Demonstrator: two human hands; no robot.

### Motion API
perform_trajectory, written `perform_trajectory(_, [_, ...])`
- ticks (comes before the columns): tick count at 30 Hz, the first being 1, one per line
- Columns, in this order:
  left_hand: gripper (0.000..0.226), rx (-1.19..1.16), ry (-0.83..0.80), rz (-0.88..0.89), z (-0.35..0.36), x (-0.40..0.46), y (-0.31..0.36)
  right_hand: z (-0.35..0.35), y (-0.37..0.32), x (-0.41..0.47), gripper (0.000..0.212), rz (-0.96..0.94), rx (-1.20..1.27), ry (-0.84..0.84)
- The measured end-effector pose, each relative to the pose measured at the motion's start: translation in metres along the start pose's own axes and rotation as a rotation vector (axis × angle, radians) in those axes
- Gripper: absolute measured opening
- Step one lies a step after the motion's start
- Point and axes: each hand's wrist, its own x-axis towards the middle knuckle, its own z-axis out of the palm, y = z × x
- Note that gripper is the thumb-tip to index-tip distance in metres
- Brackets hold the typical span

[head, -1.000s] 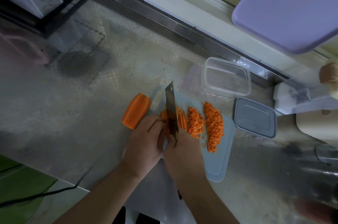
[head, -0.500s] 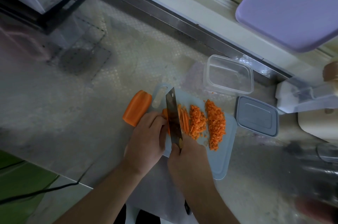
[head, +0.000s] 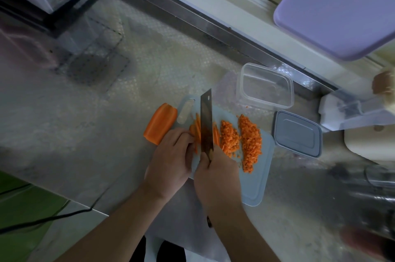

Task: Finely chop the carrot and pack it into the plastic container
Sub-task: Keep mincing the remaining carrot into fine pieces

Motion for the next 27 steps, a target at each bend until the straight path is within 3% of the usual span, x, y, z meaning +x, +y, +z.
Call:
perform_trajectory(14, [0.012,0.054,0.110,0.128,-0.004,0.004,0.010,-0.004,0.007,-0.006,0.012,-0.003,-0.057,-0.093])
perform_trajectory(19, [0.014,0.030,0.060,0.028,-0.002,0.002,0.003,-0.009,0.009,-0.007,0.010,-0.014,-0.065,-0.083])
perform_trajectory(27, [0.012,0.057,0.102,0.153,-0.008,0.008,0.015,-0.006,0.009,-0.007,0.011,0.013,-0.036,-0.122])
